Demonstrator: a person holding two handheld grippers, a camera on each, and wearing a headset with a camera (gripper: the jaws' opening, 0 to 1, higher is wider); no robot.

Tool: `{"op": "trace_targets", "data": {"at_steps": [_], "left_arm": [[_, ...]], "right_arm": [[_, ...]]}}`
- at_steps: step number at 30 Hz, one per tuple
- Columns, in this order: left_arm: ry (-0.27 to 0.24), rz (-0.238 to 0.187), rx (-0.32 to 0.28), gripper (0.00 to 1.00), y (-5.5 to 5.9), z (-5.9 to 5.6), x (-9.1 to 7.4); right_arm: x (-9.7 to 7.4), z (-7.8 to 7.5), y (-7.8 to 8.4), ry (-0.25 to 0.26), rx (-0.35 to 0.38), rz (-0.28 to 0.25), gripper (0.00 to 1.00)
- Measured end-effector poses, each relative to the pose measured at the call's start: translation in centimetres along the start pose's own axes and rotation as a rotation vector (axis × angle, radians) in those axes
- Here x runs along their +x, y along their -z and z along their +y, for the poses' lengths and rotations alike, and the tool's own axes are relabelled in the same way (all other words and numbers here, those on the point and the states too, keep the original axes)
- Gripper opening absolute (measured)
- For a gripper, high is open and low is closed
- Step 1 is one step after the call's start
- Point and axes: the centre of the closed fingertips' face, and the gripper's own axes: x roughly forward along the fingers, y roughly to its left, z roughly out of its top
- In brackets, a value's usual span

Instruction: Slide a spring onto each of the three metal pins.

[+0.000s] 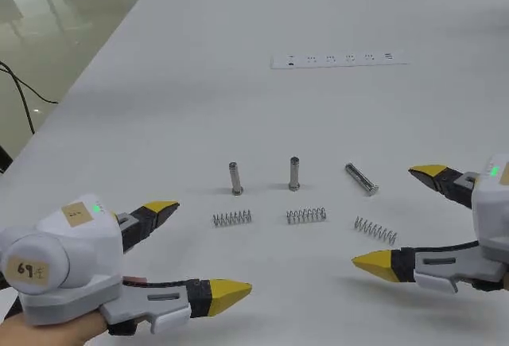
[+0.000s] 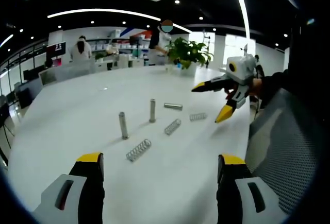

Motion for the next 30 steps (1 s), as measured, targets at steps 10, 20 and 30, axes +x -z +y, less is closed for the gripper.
{"op": "trace_targets", "data": {"at_steps": [10, 20, 30], "left_arm": [[0.002, 0.002, 0.000, 0.88, 0.11, 0.04, -0.03], [0.004, 0.003, -0.001, 0.88, 0.11, -0.09, -0.02], [0.006, 0.004, -0.001, 0.88, 0.13, -0.13, 0.04]], "right_arm": [[0.04, 0.04, 0.09, -0.001, 0.001, 0.004, 0.90], [-0.01, 0.04, 0.21, -0.001, 0.001, 0.007, 0.90], [-0.01, -0.03, 0.29, -0.001, 0.002, 0.009, 0.90]]}}
